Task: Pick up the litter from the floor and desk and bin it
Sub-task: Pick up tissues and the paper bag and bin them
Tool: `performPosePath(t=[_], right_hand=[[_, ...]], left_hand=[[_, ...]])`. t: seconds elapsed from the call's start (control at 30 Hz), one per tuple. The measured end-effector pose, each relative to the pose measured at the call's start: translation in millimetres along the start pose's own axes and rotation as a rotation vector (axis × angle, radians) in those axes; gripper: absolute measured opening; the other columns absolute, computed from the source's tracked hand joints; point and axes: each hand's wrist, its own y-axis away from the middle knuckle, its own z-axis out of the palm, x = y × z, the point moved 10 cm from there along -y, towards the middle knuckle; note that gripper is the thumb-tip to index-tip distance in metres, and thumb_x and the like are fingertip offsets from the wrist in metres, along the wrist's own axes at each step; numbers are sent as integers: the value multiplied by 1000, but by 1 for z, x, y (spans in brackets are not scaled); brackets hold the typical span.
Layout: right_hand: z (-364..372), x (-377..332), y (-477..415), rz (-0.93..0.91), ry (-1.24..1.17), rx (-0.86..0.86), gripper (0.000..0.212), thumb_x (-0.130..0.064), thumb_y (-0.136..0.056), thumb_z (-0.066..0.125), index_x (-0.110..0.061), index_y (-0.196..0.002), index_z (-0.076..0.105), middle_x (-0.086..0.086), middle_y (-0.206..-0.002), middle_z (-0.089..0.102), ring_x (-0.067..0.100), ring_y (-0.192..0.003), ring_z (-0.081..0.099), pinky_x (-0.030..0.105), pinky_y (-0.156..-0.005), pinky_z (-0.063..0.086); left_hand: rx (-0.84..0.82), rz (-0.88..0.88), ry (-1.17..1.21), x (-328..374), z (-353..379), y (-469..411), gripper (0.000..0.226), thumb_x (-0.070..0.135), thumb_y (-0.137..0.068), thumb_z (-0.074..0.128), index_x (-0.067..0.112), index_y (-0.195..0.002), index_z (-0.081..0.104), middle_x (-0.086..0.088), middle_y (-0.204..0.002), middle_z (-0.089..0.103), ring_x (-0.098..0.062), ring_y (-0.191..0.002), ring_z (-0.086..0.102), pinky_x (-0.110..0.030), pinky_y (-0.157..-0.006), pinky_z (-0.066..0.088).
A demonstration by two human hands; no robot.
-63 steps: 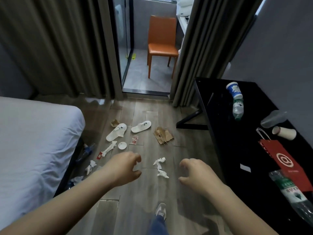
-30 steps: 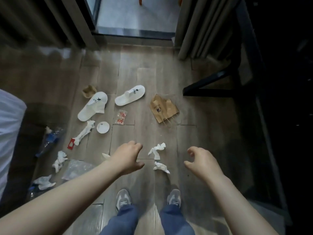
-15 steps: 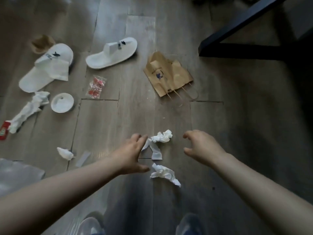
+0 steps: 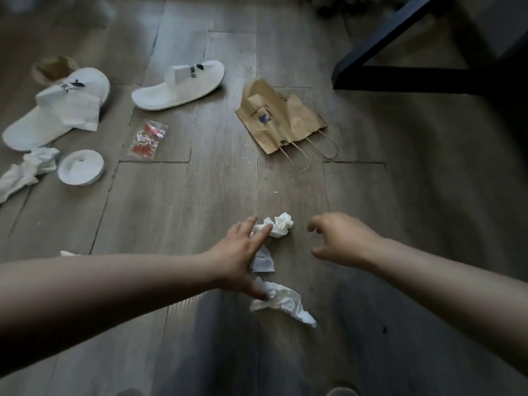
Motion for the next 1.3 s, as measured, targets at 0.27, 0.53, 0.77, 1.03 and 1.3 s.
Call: performPosePath(t=[0.27, 0.53, 0.77, 1.03, 1.3], right_hand=[[0, 35, -8, 89, -39, 37, 49, -32, -83, 67, -19, -129, 55, 2, -122, 62, 20, -111, 57, 30, -86, 47], [10, 37, -28, 86, -97, 16, 49, -31, -83, 68, -18, -129, 56, 4, -123, 61, 21, -112, 58, 32, -88, 49], [-8, 39, -57, 105, -146, 75, 52, -28, -86, 66, -16, -134, 52, 7, -130, 56, 22, -118, 55, 35, -95, 48], [-31, 46, -88, 156, -186, 194, 61, -33, -84, 68, -16, -137, 46, 11, -135, 46, 29, -123, 49, 35, -97, 43], [-36, 37, -130, 83, -140, 185, 71, -36, -82, 68, -18, -143, 38, 12, -147, 36, 32, -137, 31, 37, -111, 31]], left_hand=[[-53, -34, -226, 10, 30, -22, 118, 72, -59, 69, 33, -151, 5, -3, -157, -17, -36, -144, -10, -60, -112, 20], [162, -120, -129, -31, -1, -22, 105, 71, -58, 69, 21, -141, 27, -3, -140, 23, -26, -127, 26, -43, -101, 41], [231, -160, 23, -51, -11, -15, 107, 66, -61, 71, 24, -146, 21, -2, -149, 8, -29, -132, 21, -39, -107, 36], [123, -65, -140, -22, 1, -25, 113, 72, -64, 66, 37, -150, 1, 0, -156, -26, -35, -145, -13, -54, -117, 18], [205, -97, -213, -38, -10, -34, 67, 66, -77, 55, 24, -128, 45, -1, -149, 18, -28, -127, 27, -38, -97, 42]])
